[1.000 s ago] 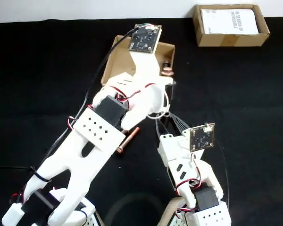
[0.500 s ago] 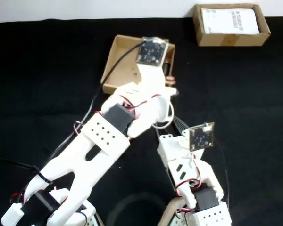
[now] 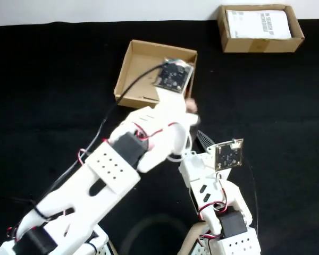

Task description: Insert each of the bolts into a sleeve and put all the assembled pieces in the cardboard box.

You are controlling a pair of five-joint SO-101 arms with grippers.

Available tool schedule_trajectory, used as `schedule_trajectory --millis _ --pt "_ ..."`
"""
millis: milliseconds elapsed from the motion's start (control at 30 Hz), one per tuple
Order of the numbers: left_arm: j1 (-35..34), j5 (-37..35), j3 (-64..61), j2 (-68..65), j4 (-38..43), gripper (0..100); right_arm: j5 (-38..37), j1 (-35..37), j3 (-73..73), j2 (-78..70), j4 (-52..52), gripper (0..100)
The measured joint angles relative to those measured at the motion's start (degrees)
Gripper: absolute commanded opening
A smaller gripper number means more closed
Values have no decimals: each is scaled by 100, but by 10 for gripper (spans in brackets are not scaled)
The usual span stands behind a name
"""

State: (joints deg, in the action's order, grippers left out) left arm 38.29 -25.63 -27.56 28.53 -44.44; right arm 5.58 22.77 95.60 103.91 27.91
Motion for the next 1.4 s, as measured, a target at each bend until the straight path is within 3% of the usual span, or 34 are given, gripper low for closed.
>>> schedule_trajectory --millis 300,467,600,833,1033,1133,1400 --pt "88 0 -730 492 35 9 0 -9 9 0 0 7" --pt "105 299 -730 501 9 187 0 -9 9 0 0 7" --pt "141 492 -642 554 -536 282 0 -44 9 0 202 7" --pt "123 554 519 686 -2215 236 0 -53 9 0 360 7" --pt "149 1301 1670 1864 -3710 81 545 -316 -246 -18 1204 7" --pt "-26 1952 1793 2699 -3956 7 527 -396 -870 -62 1626 7" --pt "-1477 2479 835 4923 -3991 12 413 -580 -2945 -2048 1705 7"
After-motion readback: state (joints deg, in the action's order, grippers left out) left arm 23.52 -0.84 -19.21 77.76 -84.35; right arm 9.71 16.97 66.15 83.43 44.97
